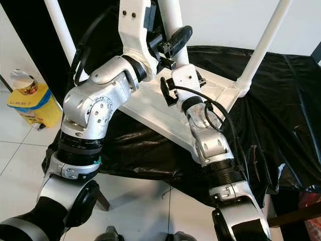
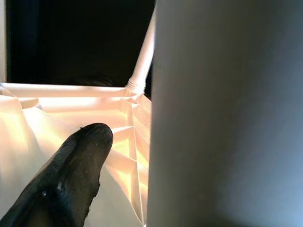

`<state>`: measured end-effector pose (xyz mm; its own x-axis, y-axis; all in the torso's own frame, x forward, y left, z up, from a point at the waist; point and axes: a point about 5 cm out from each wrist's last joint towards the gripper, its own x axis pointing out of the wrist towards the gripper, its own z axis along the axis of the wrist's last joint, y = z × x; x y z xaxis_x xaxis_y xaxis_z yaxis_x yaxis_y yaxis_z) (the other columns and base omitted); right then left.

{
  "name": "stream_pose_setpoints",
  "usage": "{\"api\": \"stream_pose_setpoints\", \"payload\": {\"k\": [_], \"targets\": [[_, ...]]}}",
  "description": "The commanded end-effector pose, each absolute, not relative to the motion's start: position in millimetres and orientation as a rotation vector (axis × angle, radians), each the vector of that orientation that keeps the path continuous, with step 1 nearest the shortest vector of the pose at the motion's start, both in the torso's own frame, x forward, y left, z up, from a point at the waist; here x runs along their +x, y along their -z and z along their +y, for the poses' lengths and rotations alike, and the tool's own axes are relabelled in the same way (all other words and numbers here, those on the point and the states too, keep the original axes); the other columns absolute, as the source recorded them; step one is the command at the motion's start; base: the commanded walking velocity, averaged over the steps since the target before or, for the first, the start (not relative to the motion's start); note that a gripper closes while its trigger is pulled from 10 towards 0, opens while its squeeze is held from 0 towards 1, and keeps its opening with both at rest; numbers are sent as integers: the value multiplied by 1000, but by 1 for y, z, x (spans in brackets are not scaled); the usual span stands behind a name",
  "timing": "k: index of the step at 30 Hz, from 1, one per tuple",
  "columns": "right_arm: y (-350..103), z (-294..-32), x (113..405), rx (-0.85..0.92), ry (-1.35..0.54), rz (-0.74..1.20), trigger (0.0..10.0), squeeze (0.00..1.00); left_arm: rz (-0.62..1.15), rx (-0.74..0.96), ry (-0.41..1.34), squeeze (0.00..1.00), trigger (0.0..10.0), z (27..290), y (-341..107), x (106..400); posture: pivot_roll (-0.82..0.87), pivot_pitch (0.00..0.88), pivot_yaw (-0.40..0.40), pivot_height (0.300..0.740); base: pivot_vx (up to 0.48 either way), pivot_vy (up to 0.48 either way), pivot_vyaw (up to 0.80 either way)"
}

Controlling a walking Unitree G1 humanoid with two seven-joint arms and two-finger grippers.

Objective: Building children table

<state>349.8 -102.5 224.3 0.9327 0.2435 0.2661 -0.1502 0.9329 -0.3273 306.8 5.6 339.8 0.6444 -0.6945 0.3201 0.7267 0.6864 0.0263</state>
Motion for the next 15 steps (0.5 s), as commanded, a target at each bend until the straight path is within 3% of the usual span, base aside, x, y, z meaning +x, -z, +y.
{"api": "stream_pose_setpoints", "payload": {"k": [1, 12, 13, 15], "targets": [[-221, -100, 349, -323, -200, -288, 10000, 0, -362, -97, 856, 0, 10000, -3, -348, 297, 37, 47, -70, 740, 0, 0, 0], [-210, -103, 352, -288, -118, -240, 10000, 0, -379, -103, 859, 0, 10000, -9, -349, 293, 29, 42, -69, 740, 0, 0, 0], [-209, -104, 353, -281, -107, -233, 9765, 0, -384, -100, 858, 0, 10000, -9, -350, 293, 28, 41, -69, 740, 0, 0, 0], [-207, -105, 353, -283, -92, -222, 7686, 0, -390, -99, 857, 0, 10000, -10, -351, 293, 28, 41, -69, 740, 0, 0, 0]]}}
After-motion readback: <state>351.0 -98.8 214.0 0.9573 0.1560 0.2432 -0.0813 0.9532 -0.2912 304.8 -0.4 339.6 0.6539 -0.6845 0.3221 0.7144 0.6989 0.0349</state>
